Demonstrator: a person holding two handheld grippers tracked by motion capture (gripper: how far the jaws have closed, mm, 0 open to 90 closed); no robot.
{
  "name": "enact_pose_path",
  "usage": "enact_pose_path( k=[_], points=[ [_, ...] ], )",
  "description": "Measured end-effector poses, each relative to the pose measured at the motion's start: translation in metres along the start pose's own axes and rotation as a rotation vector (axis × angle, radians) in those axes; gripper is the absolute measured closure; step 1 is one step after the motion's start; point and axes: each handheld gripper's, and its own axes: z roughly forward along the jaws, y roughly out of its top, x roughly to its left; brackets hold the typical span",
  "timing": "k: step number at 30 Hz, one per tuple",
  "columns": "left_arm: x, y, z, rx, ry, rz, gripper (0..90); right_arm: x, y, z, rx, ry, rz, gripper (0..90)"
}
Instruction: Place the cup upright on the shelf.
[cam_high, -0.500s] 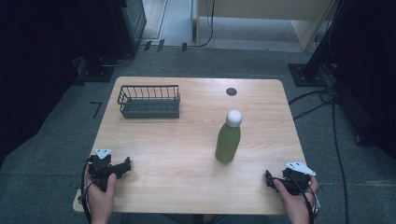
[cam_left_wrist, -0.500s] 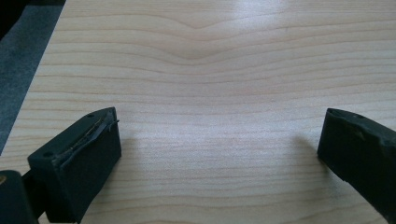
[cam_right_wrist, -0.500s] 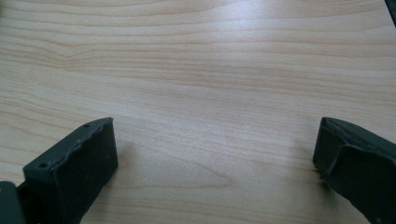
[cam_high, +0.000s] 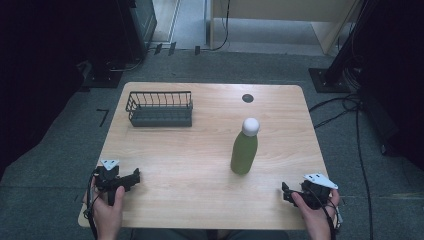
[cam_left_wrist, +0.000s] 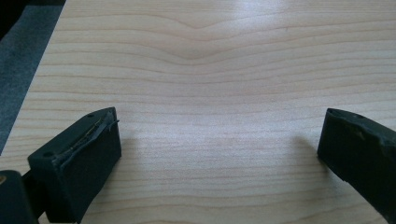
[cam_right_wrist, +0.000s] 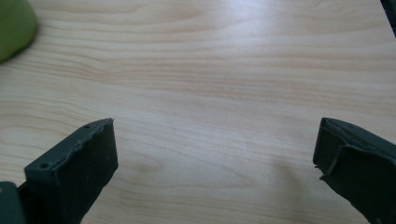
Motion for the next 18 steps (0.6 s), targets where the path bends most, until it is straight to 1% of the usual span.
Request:
enact_pose_path(
  k=[1, 3, 6, 9, 10, 11, 15, 17, 18],
  points=[
    [0.000, 0.000, 0.000, 0.000, 0.000, 0.000, 0.0, 0.000, 0.000, 0.000, 0.000, 0.000, 0.000, 0.0],
    [0.000, 0.000, 0.000, 0.000, 0.000, 0.000, 0.0, 0.004, 0.003, -0.003, -0.019, 0.012, -0.004, 0.0],
    [0.000, 0.000, 0.000, 0.000, 0.000, 0.001, 0.0, 0.013, 0.009, -0.008, -0.048, 0.036, -0.022, 0.0],
    [0.000, 0.000, 0.000, 0.000, 0.000, 0.000, 0.0, 0.021, 0.015, -0.011, -0.057, 0.059, -0.035, 0.0],
    [0.000, 0.000, 0.000, 0.000, 0.000, 0.000, 0.0, 0.021, 0.015, -0.011, -0.057, 0.059, -0.035, 0.0],
    [0.000, 0.000, 0.000, 0.000, 0.000, 0.000, 0.0, 0.027, 0.019, -0.012, -0.063, 0.078, -0.041, 0.0],
    [0.000, 0.000, 0.000, 0.000, 0.000, 0.001, 0.0, 0.036, 0.025, -0.013, -0.070, 0.113, -0.049, 0.0],
    [0.000, 0.000, 0.000, 0.000, 0.000, 0.000, 0.0, 0.038, 0.026, -0.012, -0.070, 0.119, -0.055, 0.0],
    [0.000, 0.000, 0.000, 0.000, 0.000, 0.000, 0.0, 0.042, 0.028, -0.012, -0.067, 0.126, -0.058, 0.0]
  ],
)
